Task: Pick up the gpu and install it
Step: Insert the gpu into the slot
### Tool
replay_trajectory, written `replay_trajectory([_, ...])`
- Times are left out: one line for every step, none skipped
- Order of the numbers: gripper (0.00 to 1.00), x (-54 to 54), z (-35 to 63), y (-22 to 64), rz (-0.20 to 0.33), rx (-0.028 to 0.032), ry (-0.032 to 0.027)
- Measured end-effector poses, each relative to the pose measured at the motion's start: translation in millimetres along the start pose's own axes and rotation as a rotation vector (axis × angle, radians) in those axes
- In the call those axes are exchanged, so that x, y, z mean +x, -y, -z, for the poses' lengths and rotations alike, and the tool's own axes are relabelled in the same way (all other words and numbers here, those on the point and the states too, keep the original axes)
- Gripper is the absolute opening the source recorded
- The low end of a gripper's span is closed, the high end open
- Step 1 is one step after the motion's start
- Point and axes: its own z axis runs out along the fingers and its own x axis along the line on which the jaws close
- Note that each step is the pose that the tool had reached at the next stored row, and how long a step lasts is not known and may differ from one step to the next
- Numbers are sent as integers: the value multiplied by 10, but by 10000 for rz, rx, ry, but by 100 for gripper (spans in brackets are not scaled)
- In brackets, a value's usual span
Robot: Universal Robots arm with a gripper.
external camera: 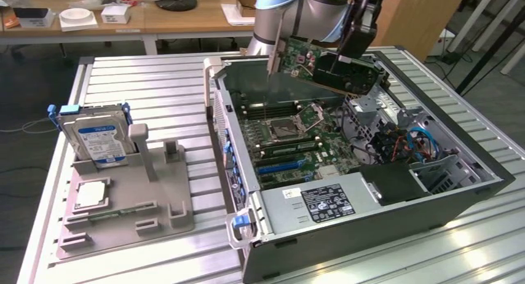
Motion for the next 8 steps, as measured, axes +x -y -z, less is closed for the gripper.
replay_trajectory([26, 0, 0, 0, 74, -1, -3])
replay_trajectory([26, 0, 0, 0, 145, -3, -5])
replay_trajectory([26, 0, 0, 0, 216, -5, -9])
replay_trajectory([26, 0, 0, 0, 292, -7, -12])
replay_trajectory([26, 0, 0, 0, 364, -8, -14])
replay_trajectory([26, 0, 0, 0, 435, -10, -18])
replay_trajectory([26, 0, 0, 0, 507, -12, -20])
replay_trajectory([26, 0, 0, 0, 577, -13, -24])
